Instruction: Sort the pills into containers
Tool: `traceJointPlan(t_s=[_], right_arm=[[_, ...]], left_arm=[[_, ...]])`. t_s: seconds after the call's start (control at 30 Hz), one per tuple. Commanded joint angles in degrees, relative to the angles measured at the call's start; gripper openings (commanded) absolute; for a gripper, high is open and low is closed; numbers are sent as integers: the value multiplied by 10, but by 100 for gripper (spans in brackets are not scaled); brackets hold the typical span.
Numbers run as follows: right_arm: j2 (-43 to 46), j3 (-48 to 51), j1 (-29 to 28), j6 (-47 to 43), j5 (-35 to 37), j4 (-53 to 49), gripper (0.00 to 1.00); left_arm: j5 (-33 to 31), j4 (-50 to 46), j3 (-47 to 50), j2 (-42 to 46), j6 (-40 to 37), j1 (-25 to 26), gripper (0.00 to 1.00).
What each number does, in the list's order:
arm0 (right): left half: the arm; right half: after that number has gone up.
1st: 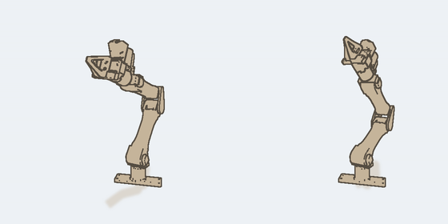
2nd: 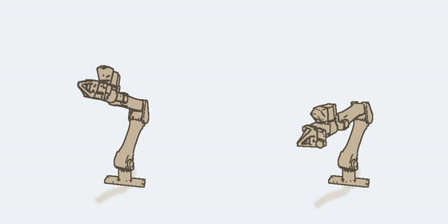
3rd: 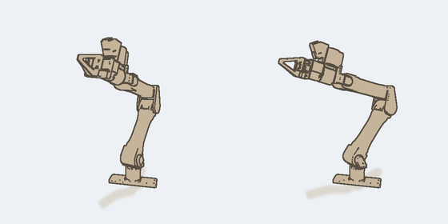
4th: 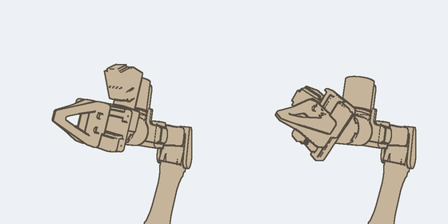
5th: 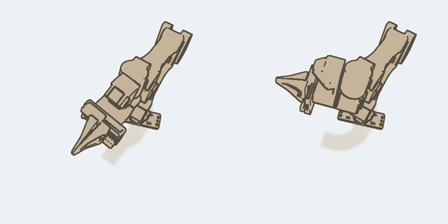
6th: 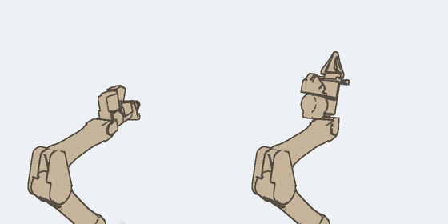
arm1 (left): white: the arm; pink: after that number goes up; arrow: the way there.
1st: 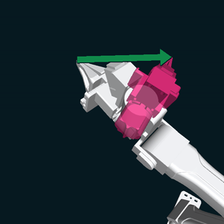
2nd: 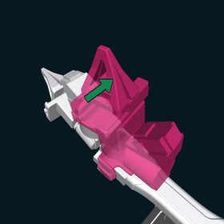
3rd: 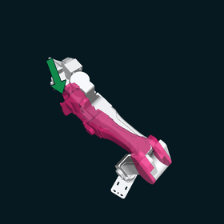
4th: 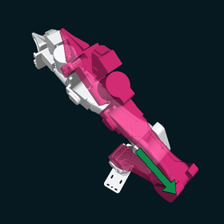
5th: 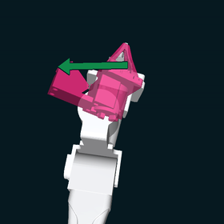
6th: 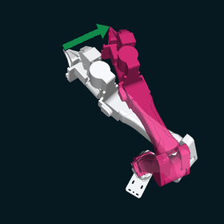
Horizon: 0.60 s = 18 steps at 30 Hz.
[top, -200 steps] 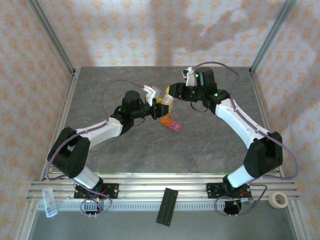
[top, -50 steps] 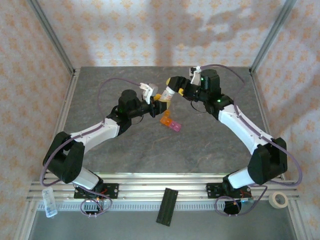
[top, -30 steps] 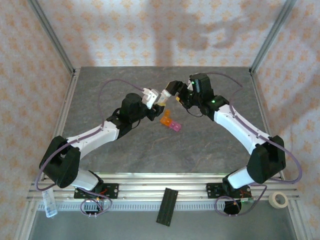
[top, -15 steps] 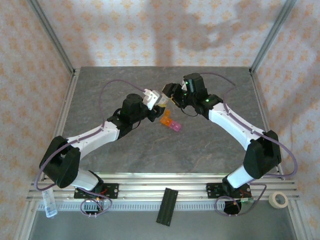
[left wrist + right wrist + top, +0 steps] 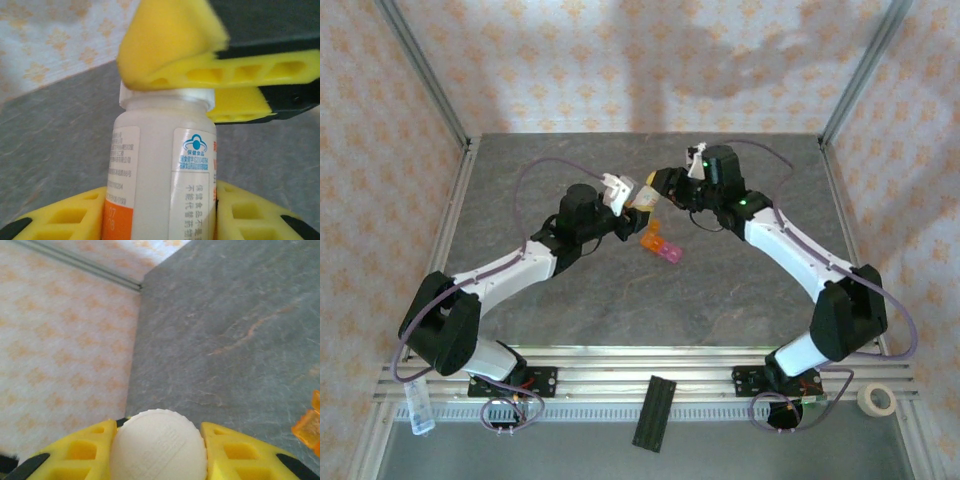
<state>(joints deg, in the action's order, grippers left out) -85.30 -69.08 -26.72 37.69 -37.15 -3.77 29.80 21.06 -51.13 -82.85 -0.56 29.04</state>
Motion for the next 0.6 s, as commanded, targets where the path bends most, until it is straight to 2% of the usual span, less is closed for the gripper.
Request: traceJointPlan(t_s=[0.0,0.1,0.2,0.27,0.37,0.4,0.47,0.57], right_arm=[[32,31,43,-51,-72,111,33],[30,29,52,-57,-115,124,33],[27,23,52,-55,-115,118,33],[28,21,52,-48,-108,117,36],[33,11,53,-31,-88,102,66],[37,8,52,-25,-75,93,73],[47,0,52,-14,-41,64,79],[54,-20,52,13,24,-9,82]], left_arm=[[123,100,1,13,111,-28,0],[151,132,0,5,154,-37,0],[141,132,1,0,154,-37,0],[133,123,-1,-2,148,-37,0],[108,89,-4,0,123,-36,0],[95,71,-7,2,108,-36,0],[66,45,-8,7,77,-33,0],[12,-1,-11,17,19,-21,0]])
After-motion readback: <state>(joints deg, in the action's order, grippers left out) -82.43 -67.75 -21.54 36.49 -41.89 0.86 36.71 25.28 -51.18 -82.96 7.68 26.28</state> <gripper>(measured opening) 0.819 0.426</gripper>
